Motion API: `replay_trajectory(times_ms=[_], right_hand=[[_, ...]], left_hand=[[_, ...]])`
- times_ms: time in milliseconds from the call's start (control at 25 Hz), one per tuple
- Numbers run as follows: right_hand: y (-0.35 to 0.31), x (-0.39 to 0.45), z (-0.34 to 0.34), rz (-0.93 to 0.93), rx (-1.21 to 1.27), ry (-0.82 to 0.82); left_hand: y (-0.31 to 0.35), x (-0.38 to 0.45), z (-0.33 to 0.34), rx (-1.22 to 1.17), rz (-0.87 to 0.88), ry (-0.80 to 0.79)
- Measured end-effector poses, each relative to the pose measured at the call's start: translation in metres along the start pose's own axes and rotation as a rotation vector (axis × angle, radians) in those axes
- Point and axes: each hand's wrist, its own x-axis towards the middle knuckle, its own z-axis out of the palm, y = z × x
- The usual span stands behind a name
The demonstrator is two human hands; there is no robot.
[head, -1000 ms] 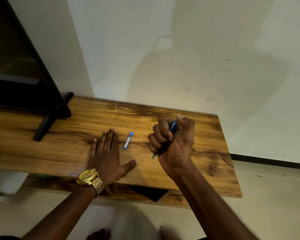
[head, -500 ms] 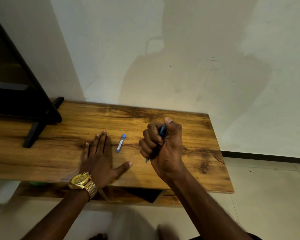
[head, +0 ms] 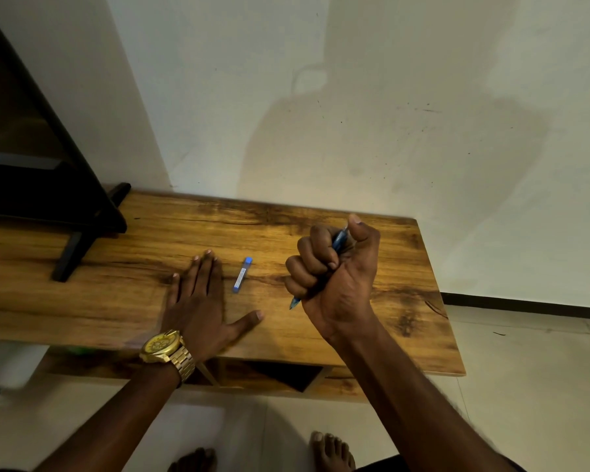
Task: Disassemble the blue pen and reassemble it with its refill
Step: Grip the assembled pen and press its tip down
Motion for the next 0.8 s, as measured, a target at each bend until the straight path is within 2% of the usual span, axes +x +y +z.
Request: replay_trajectory(times_ms=[680,800], right_hand=[[-0.0023,0.0027,-0.0059,0.051,0.06,0.08],[-0.0031,0.0033,-0.0065,0.087,0.07,0.139]], left_hand=[[0.0031,-0.0013,-0.0045,-0.004,-0.01,0.003],[0.003,-0.0014,-0.0037,-0.005,-0.007,0.012]])
